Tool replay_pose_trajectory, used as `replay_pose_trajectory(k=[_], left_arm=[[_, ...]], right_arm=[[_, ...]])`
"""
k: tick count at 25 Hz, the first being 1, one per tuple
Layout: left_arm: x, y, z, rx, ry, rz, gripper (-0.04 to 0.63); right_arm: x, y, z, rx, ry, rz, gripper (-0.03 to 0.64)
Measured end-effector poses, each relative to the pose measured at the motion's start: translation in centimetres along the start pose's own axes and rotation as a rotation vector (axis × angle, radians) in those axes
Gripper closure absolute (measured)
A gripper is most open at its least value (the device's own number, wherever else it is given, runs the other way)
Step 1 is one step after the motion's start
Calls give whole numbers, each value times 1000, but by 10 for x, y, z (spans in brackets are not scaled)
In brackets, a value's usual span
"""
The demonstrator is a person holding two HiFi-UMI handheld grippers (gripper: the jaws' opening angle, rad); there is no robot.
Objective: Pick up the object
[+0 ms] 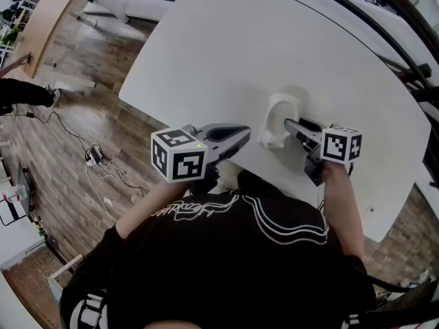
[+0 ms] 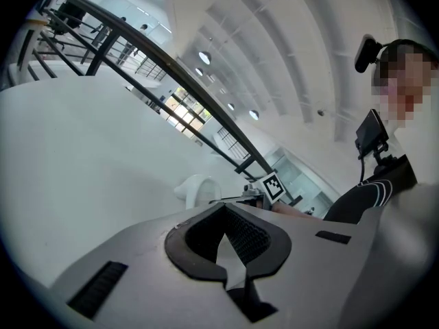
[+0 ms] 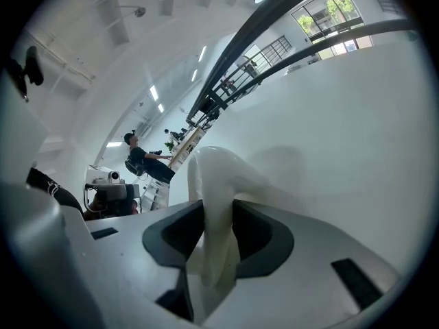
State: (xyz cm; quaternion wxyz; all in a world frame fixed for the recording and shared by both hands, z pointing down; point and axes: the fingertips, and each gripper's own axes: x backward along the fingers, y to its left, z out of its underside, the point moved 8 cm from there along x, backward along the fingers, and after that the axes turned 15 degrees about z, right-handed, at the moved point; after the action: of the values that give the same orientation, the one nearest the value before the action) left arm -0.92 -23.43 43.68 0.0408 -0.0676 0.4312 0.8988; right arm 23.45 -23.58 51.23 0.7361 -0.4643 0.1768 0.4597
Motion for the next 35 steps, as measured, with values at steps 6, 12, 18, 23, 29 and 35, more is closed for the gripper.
replay_pose_trajectory(k=[6, 12, 18, 23, 29, 35], left_arm=[[4, -10, 4, -13, 6, -3, 588], [16, -16, 6, -12, -13, 9, 588], [28, -37, 10, -34, -31, 23, 588], [44, -62, 16, -85, -43, 20, 588], [67, -99, 24, -158, -65, 23, 588], [92, -160, 59, -270, -64, 51, 588]], right_arm=[[9, 0, 8, -18, -41, 22, 494], [17, 9, 13, -53, -107, 28, 494], [42, 28, 21, -82, -194, 18, 494], [71, 57, 34, -68, -267, 1, 494], [109, 107, 50, -9, -344, -52, 494], [160, 163, 96, 56, -424, -79, 494]])
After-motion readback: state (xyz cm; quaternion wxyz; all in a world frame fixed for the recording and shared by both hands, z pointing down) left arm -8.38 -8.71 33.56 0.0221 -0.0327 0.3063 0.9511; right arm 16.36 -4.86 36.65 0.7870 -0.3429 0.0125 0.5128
